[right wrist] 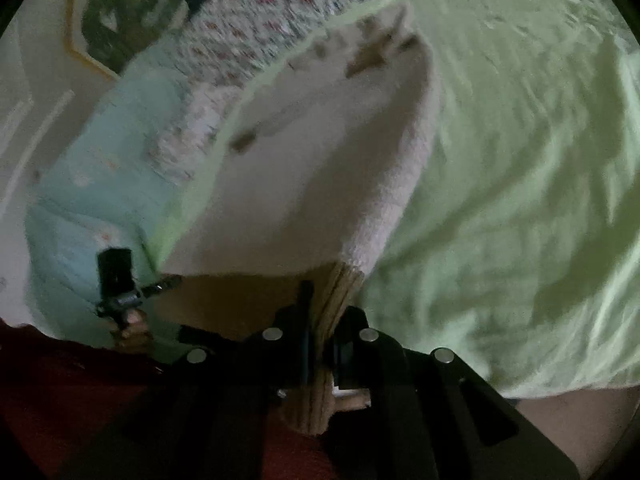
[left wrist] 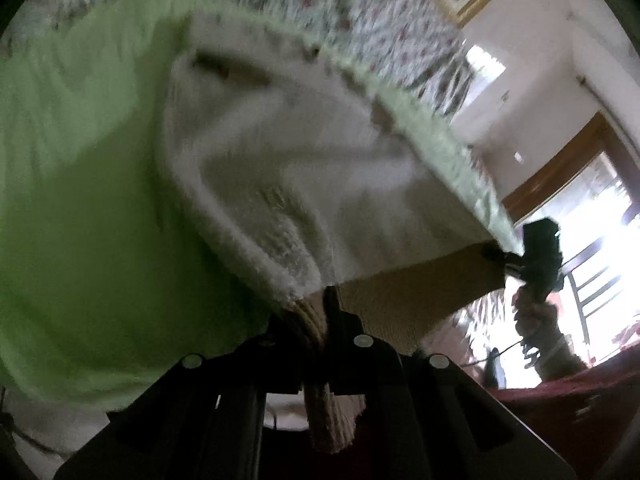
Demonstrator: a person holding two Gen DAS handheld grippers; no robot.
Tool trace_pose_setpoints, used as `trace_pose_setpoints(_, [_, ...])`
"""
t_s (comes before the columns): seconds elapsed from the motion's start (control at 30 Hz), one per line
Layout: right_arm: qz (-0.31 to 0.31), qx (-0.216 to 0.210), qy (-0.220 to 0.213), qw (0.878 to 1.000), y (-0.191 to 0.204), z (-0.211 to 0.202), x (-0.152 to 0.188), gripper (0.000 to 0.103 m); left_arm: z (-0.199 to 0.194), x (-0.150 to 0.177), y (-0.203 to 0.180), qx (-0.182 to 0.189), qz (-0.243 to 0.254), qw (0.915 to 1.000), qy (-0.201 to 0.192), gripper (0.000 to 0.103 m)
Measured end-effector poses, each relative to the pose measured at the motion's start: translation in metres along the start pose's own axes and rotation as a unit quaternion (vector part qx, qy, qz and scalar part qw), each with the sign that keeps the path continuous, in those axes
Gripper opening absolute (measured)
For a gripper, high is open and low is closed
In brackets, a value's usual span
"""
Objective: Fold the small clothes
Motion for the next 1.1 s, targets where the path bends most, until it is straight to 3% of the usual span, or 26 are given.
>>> trace_pose_setpoints(0.2, [0.005,-0.083,-0.092,0.992,0.037,-0.038,-0.062,0.009,-0.047,-0.066,-0.023,0.016,0.019,0.9957,-0.090,0.006])
trace_pose_setpoints(0.37, [-0.011,-0.098,-0.138,0.986,0.055,-0.051,-0.114,0.009,-0.048,-0.119,-0.034,0.024,0.036,0.9902,-0.133,0.006])
trace_pose_setpoints(0.53, [-0.018,-0.075,-0.155,0.985,0.051,-0.025,-0.177,0.009,-0.018,-0.185,-0.020,0.005,0.041,0.9864,-0.159,0.006])
trace_pose_setpoints(0.73, [-0.014,-0.013,-0.167,0.986,0.030,0.032,-0.260,0.009,0.043,-0.269,0.025,-0.043,0.029,0.9858,-0.160,0.006])
trace_pose_setpoints(0.87, [0.003,0.024,-0.169,0.985,0.006,0.077,-0.303,0.009,0.088,-0.301,0.058,-0.079,0.014,0.9866,-0.142,0.006])
trace_pose_setpoints(1.1, [0.002,0.093,-0.136,0.986,-0.047,0.153,-0.335,0.009,0.163,-0.328,0.122,-0.144,-0.016,0.9841,-0.103,0.006])
Point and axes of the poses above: each gripper's, at about its wrist camera, not at the fingertips, and z roughly the way its jaws point, y to its left, x to its underside, the point moved 10 cm from there along z, roughly the way its jaws point, and after that the axes turned 6 degrees about -y, right-handed, at the moved point
